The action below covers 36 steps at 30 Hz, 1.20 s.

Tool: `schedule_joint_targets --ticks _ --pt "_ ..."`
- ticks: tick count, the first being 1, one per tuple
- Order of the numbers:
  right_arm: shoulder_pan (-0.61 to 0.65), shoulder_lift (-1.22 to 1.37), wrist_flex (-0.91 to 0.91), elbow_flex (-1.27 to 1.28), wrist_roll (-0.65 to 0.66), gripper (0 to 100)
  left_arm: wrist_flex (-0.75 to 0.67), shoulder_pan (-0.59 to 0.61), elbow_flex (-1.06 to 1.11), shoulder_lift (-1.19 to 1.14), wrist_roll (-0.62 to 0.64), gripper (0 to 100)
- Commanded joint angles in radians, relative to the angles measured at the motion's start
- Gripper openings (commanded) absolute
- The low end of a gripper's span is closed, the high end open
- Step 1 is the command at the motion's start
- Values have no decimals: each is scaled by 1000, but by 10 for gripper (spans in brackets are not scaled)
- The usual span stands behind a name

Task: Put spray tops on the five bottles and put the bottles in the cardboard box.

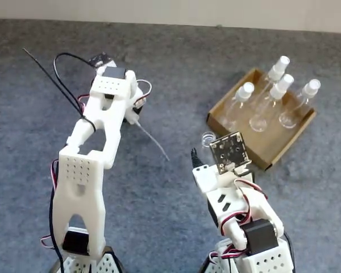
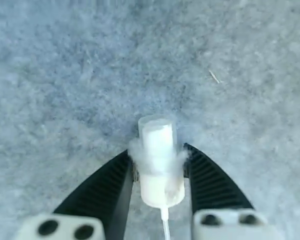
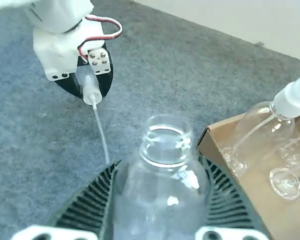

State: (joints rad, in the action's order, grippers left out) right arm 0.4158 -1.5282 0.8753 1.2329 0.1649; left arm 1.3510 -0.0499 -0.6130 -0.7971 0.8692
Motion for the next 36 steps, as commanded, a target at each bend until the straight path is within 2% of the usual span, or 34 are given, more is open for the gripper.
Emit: schedule_joint_targets --ticks 1,5,13,19,27,33,36 --pt "-7 -16 -50 -8 -6 123 124 -10 -131 173 -167 12" --pt "-7 -16 -73 -8 -8 123 206 -12 -194 271 -282 11" --pt "82 -16 -116 -7 -5 120 390 -76 -285 487 -396 11" --pt "85 -16 -124 15 -6 120 390 -143 -288 668 -407 11" --pt "87 -16 -294 179 -2 120 388 -236 -286 914 -410 11" --pt "88 -18 -298 186 -9 120 388 -292 -285 1000 -410 11" --pt "119 -18 -363 186 -9 120 394 -320 -285 1017 -410 11"
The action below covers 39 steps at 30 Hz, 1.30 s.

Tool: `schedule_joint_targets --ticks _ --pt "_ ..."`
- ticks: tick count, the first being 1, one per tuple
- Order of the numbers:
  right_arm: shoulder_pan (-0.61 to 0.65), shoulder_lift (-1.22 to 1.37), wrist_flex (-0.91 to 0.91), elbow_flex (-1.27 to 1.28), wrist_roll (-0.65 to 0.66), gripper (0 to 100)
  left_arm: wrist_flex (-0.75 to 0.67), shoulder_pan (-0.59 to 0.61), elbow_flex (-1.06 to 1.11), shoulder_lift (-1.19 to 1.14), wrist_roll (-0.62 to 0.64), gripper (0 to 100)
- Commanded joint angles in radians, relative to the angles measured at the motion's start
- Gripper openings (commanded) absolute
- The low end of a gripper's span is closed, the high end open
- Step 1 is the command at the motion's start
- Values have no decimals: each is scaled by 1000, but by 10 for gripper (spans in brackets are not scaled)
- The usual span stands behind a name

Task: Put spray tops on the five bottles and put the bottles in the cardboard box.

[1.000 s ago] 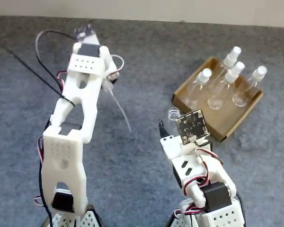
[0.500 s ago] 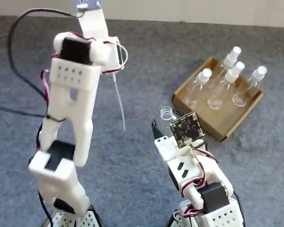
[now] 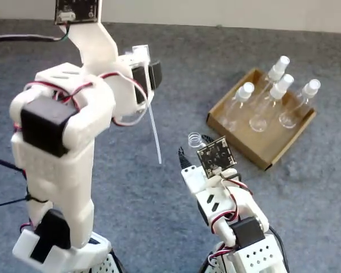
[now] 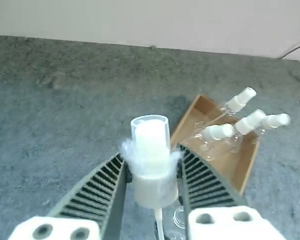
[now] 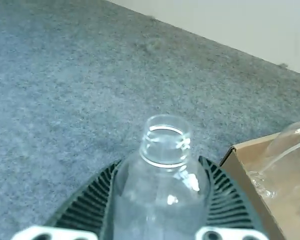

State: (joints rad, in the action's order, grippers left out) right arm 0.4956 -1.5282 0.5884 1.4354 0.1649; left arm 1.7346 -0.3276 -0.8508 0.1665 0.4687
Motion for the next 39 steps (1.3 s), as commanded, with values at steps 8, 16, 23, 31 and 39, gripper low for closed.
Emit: schedule_joint_targets --ticks 8,16,23,31,39 --pt "105 -18 -145 -59 -9 120 12 -120 -10 124 -189 10" --pt "101 -33 -142 -101 -9 120 6 -153 154 254 -192 10" --pt "85 -245 -18 -101 -5 120 -23 -148 337 369 -187 10" --pt "-59 -311 -13 -91 -11 119 -94 -154 493 513 -186 10" --pt "76 -311 -13 -91 -5 119 -305 -148 766 727 -192 11"
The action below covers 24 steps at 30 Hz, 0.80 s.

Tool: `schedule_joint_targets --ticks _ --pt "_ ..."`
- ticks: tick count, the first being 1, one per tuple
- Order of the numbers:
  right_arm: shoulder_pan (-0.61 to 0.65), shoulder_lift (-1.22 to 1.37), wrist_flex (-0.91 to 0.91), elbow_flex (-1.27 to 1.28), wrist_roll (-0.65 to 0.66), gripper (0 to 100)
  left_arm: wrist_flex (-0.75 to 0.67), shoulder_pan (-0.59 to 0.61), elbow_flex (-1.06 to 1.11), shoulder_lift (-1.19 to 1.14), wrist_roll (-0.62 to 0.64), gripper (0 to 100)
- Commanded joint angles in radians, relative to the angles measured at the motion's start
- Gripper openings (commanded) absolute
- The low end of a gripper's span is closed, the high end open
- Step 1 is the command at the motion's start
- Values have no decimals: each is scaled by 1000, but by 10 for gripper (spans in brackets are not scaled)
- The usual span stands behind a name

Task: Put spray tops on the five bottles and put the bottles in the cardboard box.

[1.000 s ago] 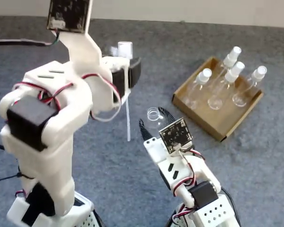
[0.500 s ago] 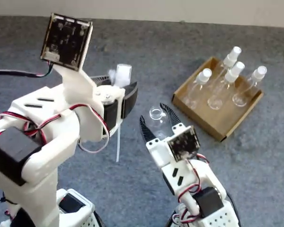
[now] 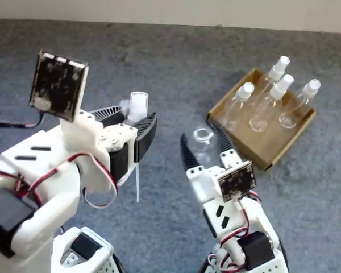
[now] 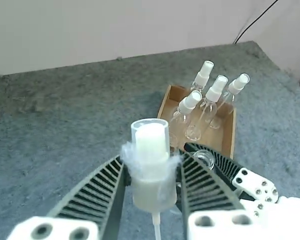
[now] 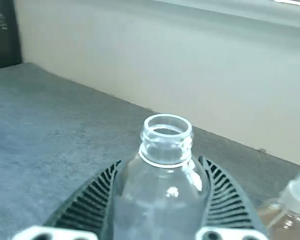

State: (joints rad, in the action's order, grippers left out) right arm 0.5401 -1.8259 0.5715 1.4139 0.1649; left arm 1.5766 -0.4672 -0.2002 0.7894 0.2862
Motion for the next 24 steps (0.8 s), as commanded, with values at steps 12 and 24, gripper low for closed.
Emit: schedule_joint_targets --ticks 12,24 --pt "28 -13 4 24 -3 119 -934 -16 676 329 -9 11" --pt "35 -13 4 71 -3 119 -1099 -21 730 367 0 10"
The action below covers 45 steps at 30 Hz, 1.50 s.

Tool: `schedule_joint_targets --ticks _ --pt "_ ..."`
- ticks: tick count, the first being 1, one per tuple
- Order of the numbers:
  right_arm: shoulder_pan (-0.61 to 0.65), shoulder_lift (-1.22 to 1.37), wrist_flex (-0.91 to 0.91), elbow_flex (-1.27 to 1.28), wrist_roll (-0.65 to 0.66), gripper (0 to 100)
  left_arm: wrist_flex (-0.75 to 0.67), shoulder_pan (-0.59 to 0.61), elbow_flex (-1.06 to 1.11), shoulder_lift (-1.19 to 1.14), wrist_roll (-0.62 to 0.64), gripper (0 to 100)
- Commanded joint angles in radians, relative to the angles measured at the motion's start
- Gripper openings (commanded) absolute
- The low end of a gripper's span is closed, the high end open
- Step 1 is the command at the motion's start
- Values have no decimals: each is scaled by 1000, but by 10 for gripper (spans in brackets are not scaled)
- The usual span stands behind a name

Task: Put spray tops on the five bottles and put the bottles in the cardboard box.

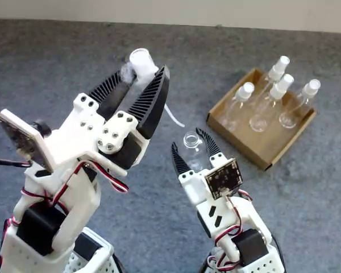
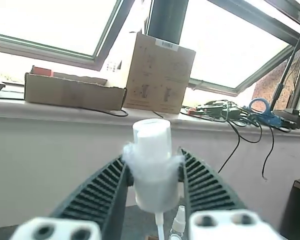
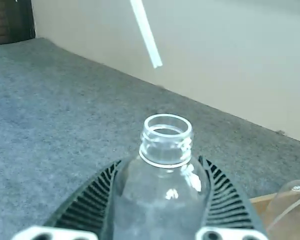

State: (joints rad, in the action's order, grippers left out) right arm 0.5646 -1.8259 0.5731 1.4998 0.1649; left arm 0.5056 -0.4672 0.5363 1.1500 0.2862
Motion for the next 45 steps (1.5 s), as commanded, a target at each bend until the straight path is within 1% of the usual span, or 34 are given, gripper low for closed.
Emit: schedule_joint_targets --ticks 1,3,5,16,19,25,27,30,33,45 --pt "10 -13 2 -15 -3 119 -26 -41 -7 7 0 10" --pt "10 -13 2 -15 -3 119 -21 -93 1 7 -2 10" --pt "10 -13 2 -15 -3 119 -12 -119 28 7 -6 10" --pt "8 -13 2 -15 -3 119 -14 -122 148 13 -9 10" --pt "8 -13 2 -15 -3 119 -26 -122 125 15 -9 10" --pt "8 -13 2 -13 -3 119 -38 -120 -15 15 -11 10" --pt "8 -13 2 -13 -3 119 -41 -105 -24 15 -11 10" --pt "8 -13 2 -13 -3 119 -41 -38 -19 7 -9 10" --pt "8 -13 2 -13 -3 119 -43 -13 31 13 -8 10" --pt "8 -13 2 -13 -3 119 -43 -131 217 13 -8 10"
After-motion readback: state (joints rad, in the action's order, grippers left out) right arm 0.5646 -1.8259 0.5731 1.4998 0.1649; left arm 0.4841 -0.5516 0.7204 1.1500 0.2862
